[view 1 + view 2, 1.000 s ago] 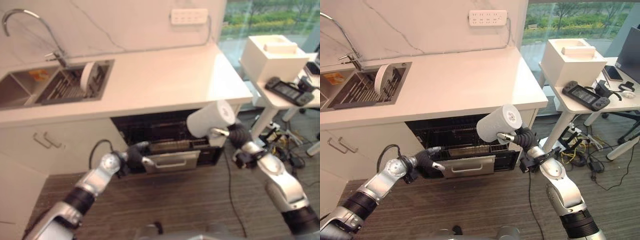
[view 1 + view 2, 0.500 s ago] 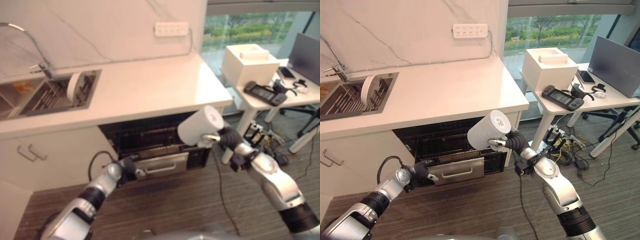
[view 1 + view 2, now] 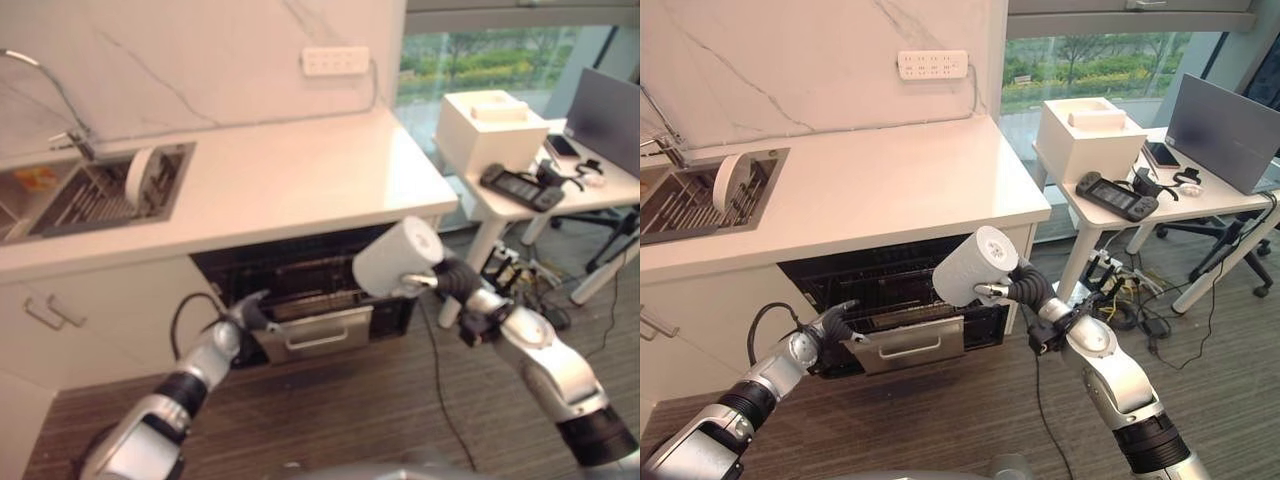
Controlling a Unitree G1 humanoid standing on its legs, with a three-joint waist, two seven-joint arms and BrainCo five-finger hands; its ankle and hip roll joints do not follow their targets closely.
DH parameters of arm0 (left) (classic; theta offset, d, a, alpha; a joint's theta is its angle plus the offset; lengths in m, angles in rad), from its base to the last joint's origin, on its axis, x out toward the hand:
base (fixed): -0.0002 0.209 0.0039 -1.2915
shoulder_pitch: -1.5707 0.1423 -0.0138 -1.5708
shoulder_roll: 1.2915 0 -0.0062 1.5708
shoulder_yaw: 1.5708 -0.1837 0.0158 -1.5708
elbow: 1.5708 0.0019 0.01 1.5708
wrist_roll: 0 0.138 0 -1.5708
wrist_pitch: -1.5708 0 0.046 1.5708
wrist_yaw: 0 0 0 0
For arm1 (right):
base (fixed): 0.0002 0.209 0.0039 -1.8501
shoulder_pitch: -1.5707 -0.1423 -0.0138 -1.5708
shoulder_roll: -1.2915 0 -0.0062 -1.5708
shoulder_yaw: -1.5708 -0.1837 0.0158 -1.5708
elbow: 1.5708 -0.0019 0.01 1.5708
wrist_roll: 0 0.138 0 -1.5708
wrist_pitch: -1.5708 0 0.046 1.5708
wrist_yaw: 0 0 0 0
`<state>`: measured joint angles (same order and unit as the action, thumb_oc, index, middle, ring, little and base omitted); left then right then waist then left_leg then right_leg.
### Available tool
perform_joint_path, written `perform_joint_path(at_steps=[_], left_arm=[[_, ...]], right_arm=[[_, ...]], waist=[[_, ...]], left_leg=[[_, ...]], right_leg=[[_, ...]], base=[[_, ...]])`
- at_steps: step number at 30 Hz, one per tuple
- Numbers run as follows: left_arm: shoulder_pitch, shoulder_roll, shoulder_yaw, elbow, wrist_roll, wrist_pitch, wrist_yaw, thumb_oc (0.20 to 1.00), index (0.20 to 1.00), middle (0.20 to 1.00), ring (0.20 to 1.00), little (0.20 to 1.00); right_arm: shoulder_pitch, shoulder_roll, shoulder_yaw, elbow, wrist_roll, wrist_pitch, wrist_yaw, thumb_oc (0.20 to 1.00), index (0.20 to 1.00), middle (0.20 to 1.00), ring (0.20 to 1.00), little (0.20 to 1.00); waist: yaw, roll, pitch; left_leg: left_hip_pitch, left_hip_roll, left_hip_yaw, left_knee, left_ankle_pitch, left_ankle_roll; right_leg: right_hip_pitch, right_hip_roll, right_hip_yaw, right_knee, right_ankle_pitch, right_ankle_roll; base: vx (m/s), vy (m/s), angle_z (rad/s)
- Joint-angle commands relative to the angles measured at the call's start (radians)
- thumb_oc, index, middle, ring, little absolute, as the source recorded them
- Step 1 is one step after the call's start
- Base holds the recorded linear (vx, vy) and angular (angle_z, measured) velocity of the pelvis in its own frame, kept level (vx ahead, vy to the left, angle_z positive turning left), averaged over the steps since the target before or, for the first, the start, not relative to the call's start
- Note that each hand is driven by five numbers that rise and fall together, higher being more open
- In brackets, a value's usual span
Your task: Place the dishes in the dishwasher.
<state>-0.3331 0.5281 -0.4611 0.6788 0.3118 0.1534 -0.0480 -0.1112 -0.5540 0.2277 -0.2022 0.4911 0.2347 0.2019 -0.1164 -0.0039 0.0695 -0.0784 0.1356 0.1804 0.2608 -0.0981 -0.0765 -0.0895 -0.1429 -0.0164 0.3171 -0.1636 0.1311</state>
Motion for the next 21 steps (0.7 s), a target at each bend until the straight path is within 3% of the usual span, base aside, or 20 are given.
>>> perform_joint_path(at_steps=[1, 11, 21], left_arm=[[-0.082, 0.024, 0.019, 0.052, 0.068, -0.026, 0.025, 1.0, 1.0, 1.0, 1.0, 1.0], [-0.235, 0.031, -0.017, 0.196, 0.039, -0.003, -0.064, 1.0, 1.0, 1.0, 1.0, 1.0], [-0.31, 0.057, -0.042, 0.299, 0.036, -0.013, -0.107, 1.0, 1.0, 1.0, 1.0, 1.0]], right_arm=[[-0.009, 0.017, -0.026, -0.088, 0.007, -0.022, 0.016, 0.2, 0.2, 0.2, 0.2, 0.2], [-0.118, 0.029, 0.02, -0.059, -0.013, -0.025, -0.017, 0.2, 0.2, 0.2, 0.2, 0.2], [-0.146, 0.02, 0.038, -0.049, -0.02, -0.038, -0.022, 0.2, 0.2, 0.2, 0.2, 0.2]], waist=[[0.001, 0.01, 0.016], [-0.008, 0.008, 0.093], [-0.018, 0.003, 0.105]], left_leg=[[-0.003, 0.022, -0.01, 0.039, -0.029, 0.012], [-0.093, 0.027, -0.01, 0.039, -0.002, 0.013], [-0.098, 0.035, 0.005, 0.039, 0.0, 0.008]], right_leg=[[-0.024, 0.003, -0.056, -0.017, 0.084, 0.028], [-0.109, 0.008, -0.037, -0.017, 0.108, 0.022], [-0.117, 0.001, -0.045, -0.017, 0.11, 0.026]], base=[[0.07, 0.031, 0.0], [-0.1, 0.005, -0.02], [-0.04, 0.003, -0.02]])
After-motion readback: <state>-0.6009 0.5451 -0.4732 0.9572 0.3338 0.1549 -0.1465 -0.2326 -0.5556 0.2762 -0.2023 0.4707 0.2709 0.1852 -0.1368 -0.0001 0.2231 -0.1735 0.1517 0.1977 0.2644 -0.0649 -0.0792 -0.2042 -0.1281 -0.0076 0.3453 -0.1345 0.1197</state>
